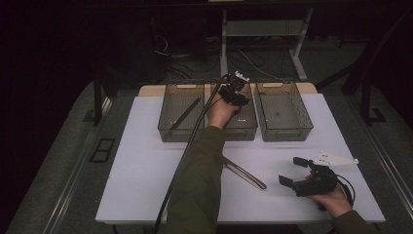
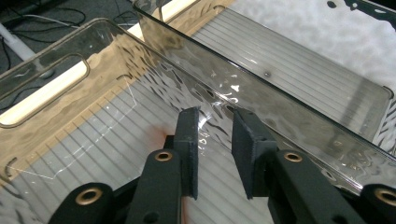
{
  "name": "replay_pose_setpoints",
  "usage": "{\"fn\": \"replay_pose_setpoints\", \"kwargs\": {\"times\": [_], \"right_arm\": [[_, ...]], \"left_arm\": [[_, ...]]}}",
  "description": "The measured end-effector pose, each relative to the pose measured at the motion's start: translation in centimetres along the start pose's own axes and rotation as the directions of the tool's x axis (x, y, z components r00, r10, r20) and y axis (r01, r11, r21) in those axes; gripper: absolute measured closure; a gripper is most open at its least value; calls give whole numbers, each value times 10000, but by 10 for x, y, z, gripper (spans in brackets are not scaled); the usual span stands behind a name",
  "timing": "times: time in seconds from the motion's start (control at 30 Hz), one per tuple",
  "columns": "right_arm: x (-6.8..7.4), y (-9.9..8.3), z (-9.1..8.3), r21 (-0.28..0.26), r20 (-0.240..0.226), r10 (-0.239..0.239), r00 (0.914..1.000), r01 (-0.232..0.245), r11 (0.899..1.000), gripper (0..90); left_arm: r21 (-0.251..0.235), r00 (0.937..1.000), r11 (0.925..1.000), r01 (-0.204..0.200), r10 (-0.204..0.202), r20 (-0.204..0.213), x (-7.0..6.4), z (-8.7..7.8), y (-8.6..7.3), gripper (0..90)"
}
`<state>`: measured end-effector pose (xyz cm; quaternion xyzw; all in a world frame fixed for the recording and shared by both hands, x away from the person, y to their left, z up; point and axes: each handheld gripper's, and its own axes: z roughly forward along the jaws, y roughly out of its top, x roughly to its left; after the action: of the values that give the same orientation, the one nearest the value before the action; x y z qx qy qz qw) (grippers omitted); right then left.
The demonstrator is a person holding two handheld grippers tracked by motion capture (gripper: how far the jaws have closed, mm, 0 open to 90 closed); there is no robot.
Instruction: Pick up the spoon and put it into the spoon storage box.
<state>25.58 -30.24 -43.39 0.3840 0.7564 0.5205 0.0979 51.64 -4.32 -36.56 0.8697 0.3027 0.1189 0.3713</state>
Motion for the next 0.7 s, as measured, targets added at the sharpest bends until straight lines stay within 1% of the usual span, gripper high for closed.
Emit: {"fn": "replay_pose_setpoints", "kwargs": {"times": [0.07, 0.2, 0.23, 0.3, 0.33, 0.4, 0.47, 0.5, 0.57, 0.6, 0.63, 0.67, 0.7], "right_arm": [[0, 0, 0, 30, -6, 22, 10000, -22, 10000, 12], [1, 0, 1, 69, 5, 49, 10000, -50, 10000, 12], [0, 0, 1, 25, 10, -68, 10000, 68, 10000, 12], [0, 0, 2, 70, -19, -62, 10000, 62, 10000, 12], [0, 0, 2, 97, -1, -80, 10000, 80, 9999, 12], [1, 0, 2, 140, 4, -67, 10000, 67, 9999, 12], [1, 0, 2, 159, 14, -115, 9999, 115, 9998, 12], [2, 0, 2, 194, 23, -106, 9999, 106, 9998, 12], [2, 0, 2, 252, 19, -143, 9999, 143, 9996, 12], [2, 0, 2, 275, 35, -139, 9999, 138, 9995, 12], [2, 0, 2, 283, 32, -148, 9999, 147, 9995, 12], [2, 0, 2, 278, 44, -141, 9999, 140, 9995, 12], [2, 0, 2, 275, 51, -125, 9999, 124, 9995, 12]], "left_arm": [[-79, 10000, 10000, -56, 56, 48, -2, -3, 1, 676], [-312, 9991, 9990, -331, 340, 271, -7, -15, 1, 617], [-429, 9988, 9987, -291, 308, 386, -9, -18, 1, 596], [-548, 9978, 9977, -408, 435, 493, -12, -26, -1, 541], [-621, 9972, 9970, -469, 504, 554, -13, -30, -3, 527], [-801, 9959, 9958, -444, 504, 748, -16, -39, -8, 498], [-941, 9950, 9942, -525, 601, 797, -19, -49, -12, 479], [-1088, 9946, 9928, -503, 597, 849, -20, -54, -14, 474], [-1225, 9914, 9909, -562, 699, 1103, -22, -64, -19, 456], [-1313, 9903, 9905, -415, 582, 1262, -24, -67, -22, 441], [-1184, 9879, 9908, -657, 813, 1318, -25, -72, -24, 427], [-1217, 9874, 9901, -693, 854, 1330, -28, -76, -27, 416], [-1212, 9862, 9893, -816, 977, 1335, -29, -81, -30, 405]]}}
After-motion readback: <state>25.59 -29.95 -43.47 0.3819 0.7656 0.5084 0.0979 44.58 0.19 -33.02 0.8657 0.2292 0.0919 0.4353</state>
